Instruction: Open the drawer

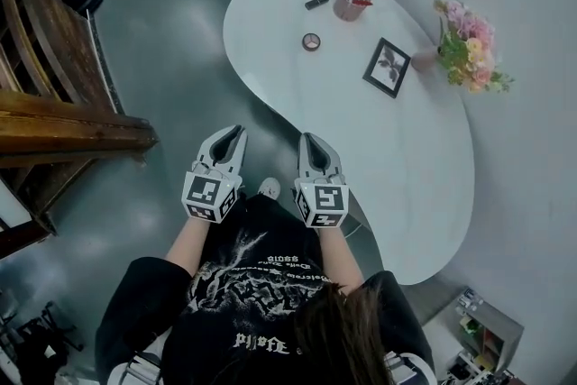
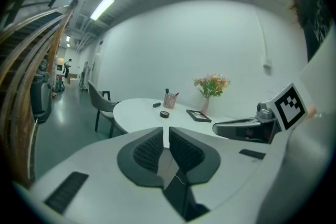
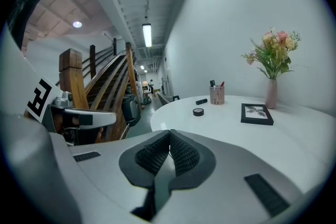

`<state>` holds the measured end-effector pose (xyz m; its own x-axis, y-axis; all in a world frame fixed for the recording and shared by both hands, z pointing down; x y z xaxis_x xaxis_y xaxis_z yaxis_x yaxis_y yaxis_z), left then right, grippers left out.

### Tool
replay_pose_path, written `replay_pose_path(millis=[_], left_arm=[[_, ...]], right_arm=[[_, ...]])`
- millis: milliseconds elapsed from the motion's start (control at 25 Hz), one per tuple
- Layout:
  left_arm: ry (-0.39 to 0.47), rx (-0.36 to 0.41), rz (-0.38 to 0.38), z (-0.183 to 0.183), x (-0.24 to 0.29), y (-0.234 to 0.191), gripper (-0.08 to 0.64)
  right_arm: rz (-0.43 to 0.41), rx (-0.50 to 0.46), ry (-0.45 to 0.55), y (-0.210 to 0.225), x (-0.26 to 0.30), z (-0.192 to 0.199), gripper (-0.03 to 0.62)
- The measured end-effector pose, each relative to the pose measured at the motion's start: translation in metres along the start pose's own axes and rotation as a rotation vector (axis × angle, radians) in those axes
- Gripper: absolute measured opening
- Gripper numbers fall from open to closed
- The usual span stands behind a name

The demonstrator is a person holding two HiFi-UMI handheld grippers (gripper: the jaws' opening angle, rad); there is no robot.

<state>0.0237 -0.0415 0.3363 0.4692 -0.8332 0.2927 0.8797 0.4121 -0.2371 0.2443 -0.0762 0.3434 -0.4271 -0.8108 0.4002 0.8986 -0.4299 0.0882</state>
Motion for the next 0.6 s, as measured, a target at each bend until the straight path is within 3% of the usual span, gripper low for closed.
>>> replay_pose_path(millis=[600], left_arm=[[-0.027,0.018,0.097,0.014,0.015,-0.067,0.029]], right_arm=[[0.115,0.065,-0.021,-0.045,0.038,0.01,0.025]])
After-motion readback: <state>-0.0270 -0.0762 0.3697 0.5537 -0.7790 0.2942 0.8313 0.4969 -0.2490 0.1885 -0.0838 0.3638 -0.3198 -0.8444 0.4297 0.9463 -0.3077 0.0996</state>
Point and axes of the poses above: the fingertips, and each gripper's own axes: x forward along the fingers, y to its right, z out of its underside, the point moved 10 cm from there along -x, backward along the fingers, and after that the axes turned 7 degrees about z, right-handed, at the moved point
